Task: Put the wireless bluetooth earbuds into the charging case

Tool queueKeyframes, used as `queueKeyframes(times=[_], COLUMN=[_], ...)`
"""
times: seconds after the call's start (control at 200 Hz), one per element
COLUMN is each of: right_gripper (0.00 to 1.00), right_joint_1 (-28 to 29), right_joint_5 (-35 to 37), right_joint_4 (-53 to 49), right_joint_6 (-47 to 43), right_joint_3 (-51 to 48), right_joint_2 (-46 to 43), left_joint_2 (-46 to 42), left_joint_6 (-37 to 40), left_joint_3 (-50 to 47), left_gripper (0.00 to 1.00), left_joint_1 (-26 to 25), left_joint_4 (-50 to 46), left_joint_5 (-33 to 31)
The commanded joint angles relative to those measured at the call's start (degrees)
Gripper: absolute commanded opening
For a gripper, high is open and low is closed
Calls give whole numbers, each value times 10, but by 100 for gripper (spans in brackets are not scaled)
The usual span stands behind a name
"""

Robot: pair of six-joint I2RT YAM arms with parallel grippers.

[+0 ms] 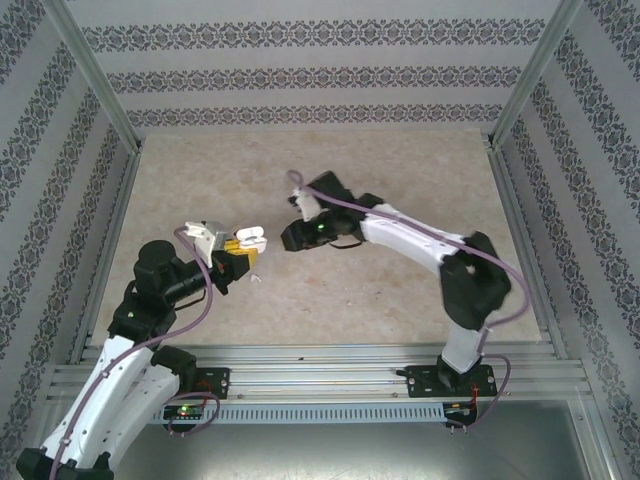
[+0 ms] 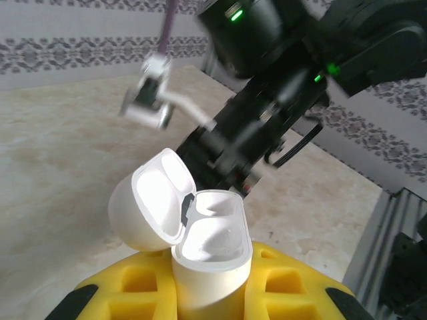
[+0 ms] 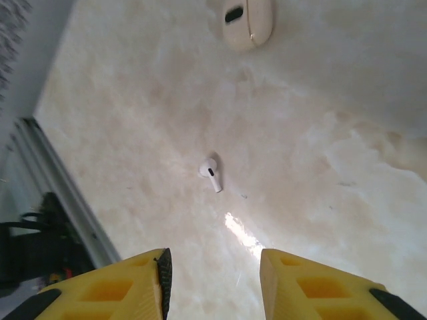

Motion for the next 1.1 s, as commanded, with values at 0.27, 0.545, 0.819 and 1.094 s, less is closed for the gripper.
queueKeyframes(times=[0.27, 0.545, 0.819, 1.094], right_gripper=[44, 45, 47, 33], right_joint_1=[82, 112, 129, 127], right_joint_5=[44, 98, 128, 165], right_joint_4=[-156, -234, -267, -268], right_joint_6=[-129, -161, -170, -165], right_joint_3=[275, 395, 419, 378], right_joint_2=[217, 311, 350, 332], left_joint_2=[-100, -114, -113, -112], left_joint_6=[51, 58, 66, 67], left_joint_3=[35, 31, 27, 16], left_gripper=[0, 0, 0, 0], left_joint_1=[-4, -4, -4, -4], left_joint_4=[-144, -155, -155, -131], left_joint_5=[-66, -63, -62, -30])
